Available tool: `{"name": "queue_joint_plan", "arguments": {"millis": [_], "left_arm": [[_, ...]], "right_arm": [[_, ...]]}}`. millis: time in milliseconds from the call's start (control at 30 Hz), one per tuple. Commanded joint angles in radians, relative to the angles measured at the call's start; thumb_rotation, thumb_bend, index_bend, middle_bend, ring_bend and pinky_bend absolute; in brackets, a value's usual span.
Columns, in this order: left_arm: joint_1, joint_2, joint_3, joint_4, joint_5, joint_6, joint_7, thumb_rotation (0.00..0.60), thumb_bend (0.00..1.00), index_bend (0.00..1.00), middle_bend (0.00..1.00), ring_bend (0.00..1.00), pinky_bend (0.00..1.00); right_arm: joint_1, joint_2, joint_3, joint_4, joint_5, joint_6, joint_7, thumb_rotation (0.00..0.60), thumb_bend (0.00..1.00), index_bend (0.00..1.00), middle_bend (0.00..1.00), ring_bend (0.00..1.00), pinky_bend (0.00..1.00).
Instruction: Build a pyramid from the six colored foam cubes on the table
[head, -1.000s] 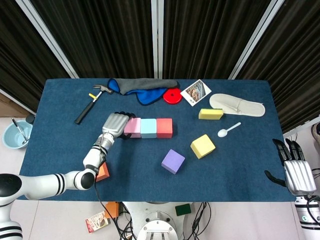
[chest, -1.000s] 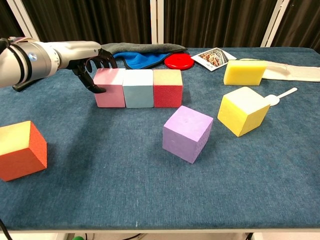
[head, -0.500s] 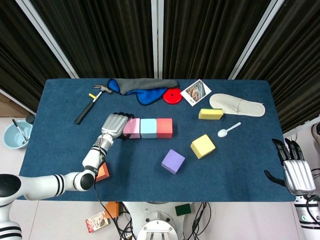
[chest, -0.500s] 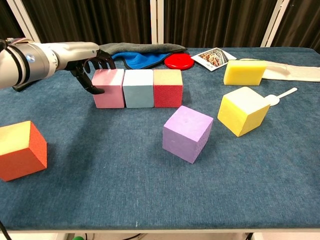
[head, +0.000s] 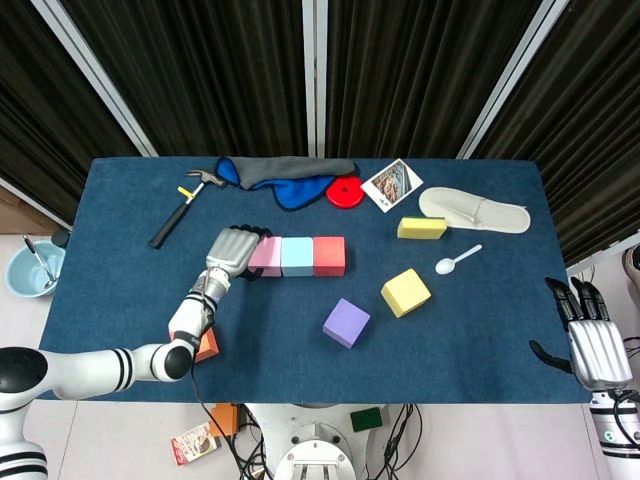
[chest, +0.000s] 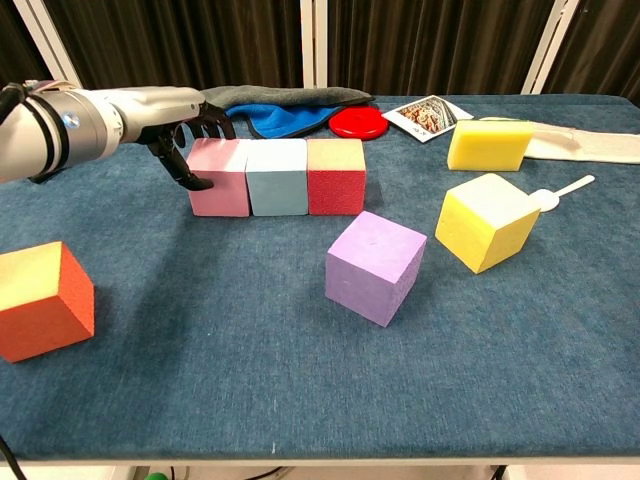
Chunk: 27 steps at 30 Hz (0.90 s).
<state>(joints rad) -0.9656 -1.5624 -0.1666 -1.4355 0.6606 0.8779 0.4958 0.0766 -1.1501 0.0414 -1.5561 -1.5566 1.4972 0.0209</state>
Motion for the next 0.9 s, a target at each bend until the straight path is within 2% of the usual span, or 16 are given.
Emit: {"name": "queue_joint_plan", "arguments": {"millis": [33,167,300,433,533,700,900], "left_arm": [[0.001,0.002,0.000,-0.002,0.002,0.000,-0.002,0.542,0.24,0.18,0.19,0.23,0.28],[0.001,0.006,0.002,-0.005,-0.001,-0.001,0.002,0.492,0.23,0.17,0.17,0.22,0.28],[0.001,0.009,0.002,-0.009,-0.006,-0.003,0.002,0.491,0.23,0.17,0.17,0.22,0.28],[0.000,0.013,0.003,-0.017,-0.008,-0.005,0.003,0.458,0.23,0.16,0.14,0.21,0.28],[-0.001,0.023,0.005,-0.032,-0.016,-0.008,0.006,0.433,0.22,0.14,0.09,0.17,0.28],[0.001,0.044,0.007,-0.063,-0.010,0.004,0.010,0.430,0.22,0.12,0.01,0.11,0.27],[0.025,0.110,0.025,-0.151,0.042,0.061,0.024,0.428,0.22,0.12,0.00,0.09,0.25]], "right_arm": [[0.002,-0.001,0.001,0.002,0.000,-0.001,0.002,0.600,0.19,0.00,0.09,0.01,0.04],[0.005,-0.003,0.001,0.005,-0.003,-0.004,0.005,0.600,0.19,0.00,0.09,0.01,0.04],[0.005,-0.003,0.001,0.006,-0.002,-0.005,0.006,0.600,0.19,0.00,0.09,0.01,0.03],[0.005,-0.002,0.000,0.005,-0.004,-0.003,0.006,0.600,0.20,0.00,0.09,0.01,0.03],[0.004,-0.002,0.001,0.003,-0.004,-0.002,0.005,0.600,0.20,0.00,0.09,0.01,0.02],[0.005,0.000,0.000,-0.002,-0.007,0.000,0.003,0.600,0.20,0.00,0.08,0.01,0.02],[0.005,0.003,0.001,-0.008,-0.010,0.003,-0.001,0.600,0.20,0.00,0.08,0.01,0.02]]}}
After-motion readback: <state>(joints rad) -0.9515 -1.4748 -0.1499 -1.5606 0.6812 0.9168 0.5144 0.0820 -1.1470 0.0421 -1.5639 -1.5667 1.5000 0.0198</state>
